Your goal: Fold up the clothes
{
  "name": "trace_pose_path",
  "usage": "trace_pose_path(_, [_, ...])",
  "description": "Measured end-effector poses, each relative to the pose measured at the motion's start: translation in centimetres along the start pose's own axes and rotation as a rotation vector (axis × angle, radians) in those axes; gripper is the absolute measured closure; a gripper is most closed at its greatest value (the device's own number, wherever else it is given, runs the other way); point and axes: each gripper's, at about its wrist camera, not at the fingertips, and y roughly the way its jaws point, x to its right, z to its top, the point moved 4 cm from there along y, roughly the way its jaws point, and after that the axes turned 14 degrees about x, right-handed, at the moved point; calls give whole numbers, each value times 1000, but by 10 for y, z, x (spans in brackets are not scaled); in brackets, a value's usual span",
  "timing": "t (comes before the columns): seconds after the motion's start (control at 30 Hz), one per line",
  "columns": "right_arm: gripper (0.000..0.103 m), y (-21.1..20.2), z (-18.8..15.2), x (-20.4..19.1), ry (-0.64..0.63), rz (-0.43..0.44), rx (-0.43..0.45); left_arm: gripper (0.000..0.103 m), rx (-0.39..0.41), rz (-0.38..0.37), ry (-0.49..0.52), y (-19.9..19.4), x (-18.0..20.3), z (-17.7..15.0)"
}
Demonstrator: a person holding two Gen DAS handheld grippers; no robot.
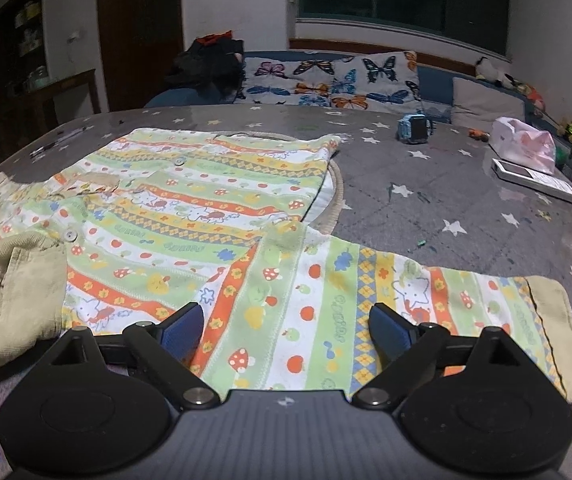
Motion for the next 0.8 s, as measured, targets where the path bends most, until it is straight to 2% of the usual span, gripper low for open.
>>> trace_pose_path(0.3, [10,0,0,-3,26,-54,3,0,40,-35,-28,-22,0,0])
trace_pose_path(0.47, [10,1,3,-1,42,-72,-19,0,53,-48,-22,-27,-2,-3])
trace_pose_path(0.8, [10,10,9,0,86,-163,-49,0,67,-84,-25,-29,-11,-10])
